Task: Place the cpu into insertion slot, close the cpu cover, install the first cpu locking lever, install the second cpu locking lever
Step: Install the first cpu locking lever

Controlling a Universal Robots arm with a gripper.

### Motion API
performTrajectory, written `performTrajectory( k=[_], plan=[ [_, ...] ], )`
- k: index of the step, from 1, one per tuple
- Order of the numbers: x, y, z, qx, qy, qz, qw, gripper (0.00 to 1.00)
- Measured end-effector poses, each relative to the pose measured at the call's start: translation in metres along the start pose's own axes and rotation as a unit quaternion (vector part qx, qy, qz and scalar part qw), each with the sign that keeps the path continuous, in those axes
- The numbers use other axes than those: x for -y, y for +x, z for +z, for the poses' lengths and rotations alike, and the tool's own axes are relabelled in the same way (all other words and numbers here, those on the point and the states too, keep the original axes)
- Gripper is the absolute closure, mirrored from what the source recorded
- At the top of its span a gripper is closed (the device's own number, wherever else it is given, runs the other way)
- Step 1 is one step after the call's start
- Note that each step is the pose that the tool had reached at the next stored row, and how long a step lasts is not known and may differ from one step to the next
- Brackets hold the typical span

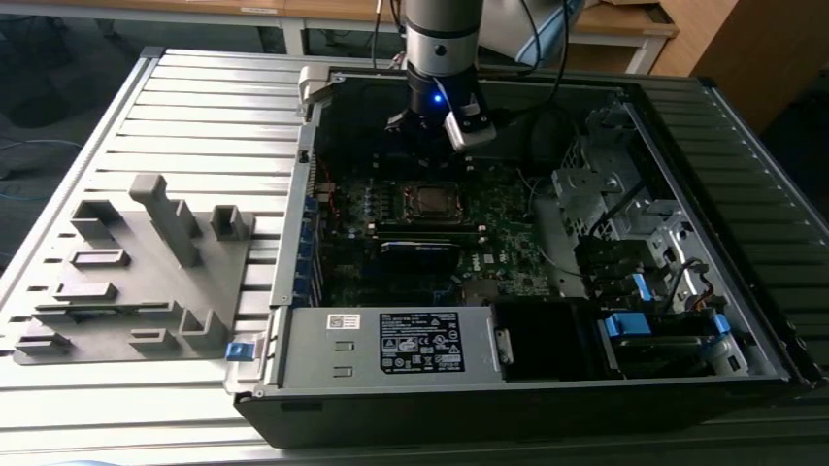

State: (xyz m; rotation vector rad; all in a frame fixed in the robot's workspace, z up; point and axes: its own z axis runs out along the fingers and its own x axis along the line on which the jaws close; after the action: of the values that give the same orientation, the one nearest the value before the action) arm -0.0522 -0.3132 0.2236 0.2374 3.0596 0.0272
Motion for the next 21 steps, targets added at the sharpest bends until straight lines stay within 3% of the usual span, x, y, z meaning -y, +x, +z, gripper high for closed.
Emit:
performTrajectory(
  k=[4, 12, 21],
  plan=[
    [0.0037, -0.0006, -0.0002, -0.0001, 0.0002, 0.0, 1.0, 0.89],
    [0.019, -0.003, -0.0003, -0.0001, 0.0001, 0.0, 1.0, 0.89],
    [0.0191, -0.0086, 0.0004, -0.0004, 0.0002, 0.0, 1.0, 0.89]
  ],
)
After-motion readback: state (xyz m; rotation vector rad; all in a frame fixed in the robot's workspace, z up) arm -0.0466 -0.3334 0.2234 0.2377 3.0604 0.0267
